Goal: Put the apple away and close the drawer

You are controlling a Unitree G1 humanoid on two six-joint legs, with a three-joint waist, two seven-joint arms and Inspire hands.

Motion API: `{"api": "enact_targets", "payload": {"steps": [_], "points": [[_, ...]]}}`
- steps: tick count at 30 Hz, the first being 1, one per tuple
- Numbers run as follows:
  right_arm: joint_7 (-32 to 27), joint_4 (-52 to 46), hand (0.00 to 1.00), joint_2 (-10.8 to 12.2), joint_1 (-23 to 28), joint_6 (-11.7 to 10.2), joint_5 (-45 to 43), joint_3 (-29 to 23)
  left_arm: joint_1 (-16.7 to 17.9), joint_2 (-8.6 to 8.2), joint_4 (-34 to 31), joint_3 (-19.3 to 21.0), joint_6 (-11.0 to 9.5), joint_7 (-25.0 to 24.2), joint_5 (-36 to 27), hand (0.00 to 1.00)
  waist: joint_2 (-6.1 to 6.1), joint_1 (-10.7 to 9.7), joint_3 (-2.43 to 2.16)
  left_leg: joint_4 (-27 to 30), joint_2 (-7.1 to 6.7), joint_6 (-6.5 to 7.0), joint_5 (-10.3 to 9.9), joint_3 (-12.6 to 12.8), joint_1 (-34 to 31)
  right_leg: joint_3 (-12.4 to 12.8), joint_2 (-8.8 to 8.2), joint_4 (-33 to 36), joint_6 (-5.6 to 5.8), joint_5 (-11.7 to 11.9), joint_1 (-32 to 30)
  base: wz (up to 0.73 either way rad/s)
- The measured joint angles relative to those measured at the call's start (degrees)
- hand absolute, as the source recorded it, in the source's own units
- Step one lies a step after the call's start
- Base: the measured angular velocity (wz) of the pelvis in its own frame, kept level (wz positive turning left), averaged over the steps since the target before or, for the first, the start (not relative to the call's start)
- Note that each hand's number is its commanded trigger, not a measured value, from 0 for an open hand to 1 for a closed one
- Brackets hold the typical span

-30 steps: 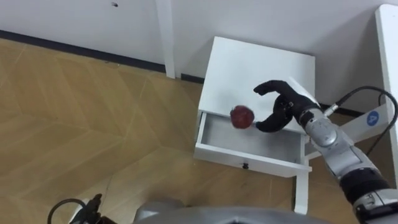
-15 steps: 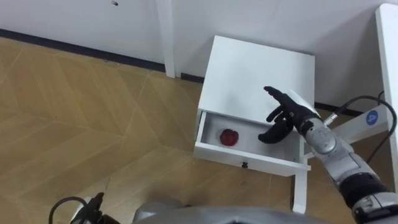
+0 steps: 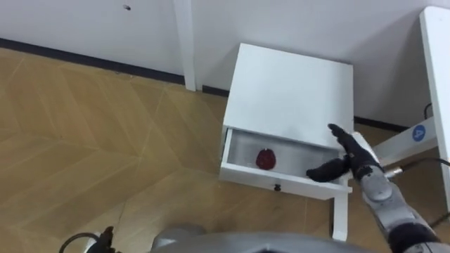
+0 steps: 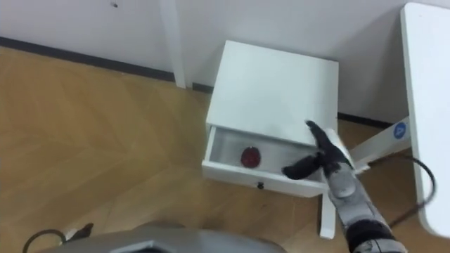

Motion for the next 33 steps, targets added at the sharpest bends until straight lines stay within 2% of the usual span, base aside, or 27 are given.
{"api": "enact_targets", "payload": {"steps": [1,2,3,4,5,6,7,8,9,10,11,12,13,14,15,16,17,18,19,20,22,23,25,27,28,30,33], "points": [[-1.4,0.6,0.0,0.2,2.4,0.1,1.4,-2.3,0.0,0.26,0.1,0.0,0.0,0.0,-0.2,0.0,0.05,-1.0,-0.06,1.3,-0.65,0.59,-0.4,0.6,0.3,0.1,-2.39,12.3,0.57,2.2,-6.2,-0.04],[-2.6,2.8,0.0,0.2,3.6,-0.1,2.4,-4.1,0.0,0.4,0.8,0.5,0.0,0.1,-0.5,0.0,0.44,-2.0,-0.14,2.4,-0.98,1.27,-0.9,1.2,0.6,2.5,-3.65,23.2,1.24,8.7,-12.5,-0.1],[-3.3,4.3,0.0,0.1,3.9,-0.1,3.0,-4.7,0.0,0.49,1.2,0.6,0.0,0.1,-0.5,0.0,0.81,-2.5,-0.26,3.0,-0.96,1.58,-1.3,1.5,0.6,4.1,-3.8,28.0,2.01,13.3,-15.9,-0.25],[-4.5,6.7,0.0,0.2,4.2,-0.1,4.3,-6.2,-0.5,0.8,1.8,0.6,-0.1,0.1,-0.5,0.0,1.72,-3.5,-0.09,4.9,-0.7,2.34,-2.2,2.0,-0.1,7.8,-3.22,40.3,2.53,16.1,-23.9,-0.21],[-5.4,8.0,0.0,0.1,4.6,-0.1,5.5,-7.1,-1.9,0.74,3.2,1.0,0.0,0.1,-0.7,0.0,2.59,-4.6,0.27,6.8,-0.01,2.68,-3.1,2.3,-1.0,9.5,-2.38,56.4,1.01,14.0,-32.9,-0.15],[-5.8,8.7,0.0,0.0,4.9,-0.1,5.8,-7.5,-2.4,0.53,3.9,1.2,0.1,0.1,-0.7,0.0,3.88,-5.0,0.39,7.9,1.04,2.64,-3.6,2.3,-1.9,9.5,-1.55,62.5,0.05,12.4,-36.9,-0.12],[-6.3,10.4,0.0,-0.2,4.8,-0.3,6.8,-7.2,-3.7,0.57,4.2,1.2,0.2,0.0,-1.1,0.0,5.7,-5.7,0.53,9.4,2.61,2.36,-3.9,2.3,-2.9,8.4,-1.13,71.9,-0.38,9.9,-42.3,-0.15],[-6.6,12.9,0.0,-0.1,4.6,-0.9,8.5,-5.9,-4.6,0.92,4.5,1.8,0.7,0.1,-1.7,0.0,6.66,-6.2,0.59,10.2,3.38,2.4,-4.1,2.4,-3.3,8.8,-1.35,77.6,0.04,8.0,-45.7,-0.16],[-6.6,14.2,0.0,0.0,4.7,-0.9,9.1,-5.4,-4.8,1.06,4.4,2.2,0.9,0.1,-1.6,0.0,6.89,-6.3,0.59,10.3,3.58,2.33,-4.3,2.4,-3.3,9.3,-1.45,79.2,0.09,7.4,-46.5,-0.06],[-6.5,15.6,0.0,0.4,4.9,0.0,10.0,-4.9,-4.6,1.06,4.2,4.1,1.0,0.1,-1.5,0.0,6.89,-6.8,0.47,10.4,3.45,1.75,-4.7,2.4,-3.0,10.5,-2.4,79.7,0.02,7.1,-46.3,0.0],[-6.5,16.0,0.0,0.5,5.3,1.0,10.3,-4.4,-3.8,1.03,4.0,5.1,1.2,0.2,-1.5,0.0,6.73,-7.2,0.44,10.4,3.05,1.51,-4.8,2.4,-2.8,11.2,-3.39,75.5,0.13,7.2,-44.0,0.0],[-6.5,16.0,0.0,0.5,5.4,1.5,10.3,-4.2,-3.4,1.06,3.7,5.2,1.3,0.2,-1.5,0.0,6.65,-7.5,0.52,10.3,2.84,0.6,-5.0,2.3,-2.6,11.1,-3.75,71.3,0.27,7.1,-41.7,0.0],[-6.6,16.0,0.0,0.6,5.4,2.7,10.3,-4.1,-2.0,1.11,3.6,5.2,1.5,0.5,-1.8,0.0,6.29,-8.0,0.59,9.4,2.27,-4.62,-5.2,2.4,-1.8,10.7,-4.23,58.3,0.57,6.9,-34.5,-0.06],[-6.7,16.0,0.0,0.7,5.5,3.7,10.3,-4.1,-0.1,1.09,3.3,5.3,1.8,1.1,-2.0,0.0,4.76,-8.4,0.08,6.0,1.09,-10.42,-4.0,2.4,0.0,10.1,-3.7,42.4,0.28,6.6,-25.6,0.0],[-6.8,15.9,0.0,1.1,5.6,3.9,10.3,-4.2,0.5,1.45,3.1,5.0,1.8,1.5,-2.2,0.0,2.97,-8.5,-0.63,7.2,0.66,-12.09,-4.2,2.1,0.0,9.7,-4.66,34.7,0.09,6.1,-21.5,0.27],[-7.2,15.9,0.0,2.3,5.7,3.8,10.3,-4.9,-0.2,3.39,0.9,4.1,1.5,2.3,-2.3,0.0,0.32,-7.6,-0.04,17.8,2.66,-5.63,-8.3,-0.4,-5.0,9.1,-5.24,25.2,2.22,4.4,-17.4,0.05],[-7.1,16.1,0.0,2.7,4.9,4.0,10.4,-5.7,-1.0,3.94,-0.1,3.9,1.4,3.2,-2.6,0.0,-0.16,-4.9,0.7,22.8,2.37,-3.62,-12.8,-0.3,-8.5,9.7,-4.93,17.5,3.88,2.4,-14.3,-0.3],[-7.0,16.0,0.0,2.8,4.6,4.2,10.4,-5.7,-0.5,3.87,0.0,4.2,1.8,3.7,-2.7,0.0,-0.75,-3.7,0.66,23.1,2.47,-3.4,-13.0,0.6,-8.4,9.3,-4.58,12.7,3.93,1.1,-12.0,-0.73],[-7.0,15.7,0.0,2.8,4.5,4.1,10.4,-5.7,0.0,2.59,0.0,4.3,2.1,3.8,-2.8,0.0,-0.68,-2.8,0.47,21.2,3.34,-4.14,-12.7,1.2,-7.1,8.4,-3.43,3.9,3.54,-0.1,-6.8,-0.43],[-7.1,15.7,0.0,3.0,4.3,4.0,11.1,-5.6,-0.2,2.09,0.0,3.8,1.7,4.0,-3.4,0.0,-0.98,-2.7,0.37,18.3,3.53,-6.2,-11.5,1.2,-5.8,7.2,-2.97,-1.7,2.84,0.3,-3.6,-0.17],[-7.1,15.7,0.0,3.0,3.8,2.9,12.1,-5.4,-0.1,1.4,0.0,3.7,1.3,5.1,-4.1,0.0,-1.24,-2.8,0.18,13.8,3.69,-7.11,-9.7,1.3,-3.7,6.3,-1.62,-8.2,1.76,2.0,-0.1,-0.07],[-7.0,15.6,0.0,3.1,3.7,2.1,12.1,-4.9,0.0,1.37,0.0,3.7,1.3,5.8,-4.8,0.0,-1.39,-3.2,0.04,11.2,3.78,-7.42,-8.6,1.3,-2.3,6.1,-1.21,-12.2,1.9,3.2,2.1,-0.09],[-7.0,15.6,0.0,3.5,4.0,1.4,12.2,-4.9,0.0,1.52,0.0,3.7,1.3,6.3,-5.0,0.0,-1.57,-3.3,-0.18,7.7,3.82,-7.05,-6.9,1.3,0.1,6.1,-0.75,-16.3,2.52,4.5,5.0,-0.02],[-6.9,15.7,0.0,3.7,4.2,0.7,12.3,-5.0,0.0,1.52,0.0,3.9,1.3,6.3,-5.0,0.0,-1.67,-3.4,-0.39,5.0,3.93,-5.39,-5.4,1.3,1.7,6.1,-0.23,-18.9,2.44,4.6,6.6,-0.06],[-6.9,15.8,0.0,4.0,4.1,0.3,12.8,-5.0,0.0,1.44,0.0,4.0,1.3,6.3,-5.0,0.0,-1.62,-3.4,-0.71,3.9,4.14,-4.47,-4.9,1.3,2.5,6.1,0.2,-20.2,2.42,4.6,7.3,-0.05],[-6.9,15.8,0.0,4.3,4.1,-0.3,13.6,-5.0,-0.2,0.93,-0.1,3.9,1.0,6.3,-4.9,0.0,-1.57,-3.8,-0.9,2.1,4.56,-4.5,-4.4,1.2,3.7,6.1,0.81,-21.6,1.96,4.7,8.2,-0.02],[-6.9,15.7,0.0,4.6,3.7,-0.4,13.8,-4.5,-0.4,0.38,-0.1,3.9,0.1,6.3,-4.9,0.0,-1.18,-3.8,-0.92,-0.1,5.31,-5.61,-3.6,1.1,5.0,6.0,1.76,-22.7,1.43,5.0,8.9,-0.04]]}}
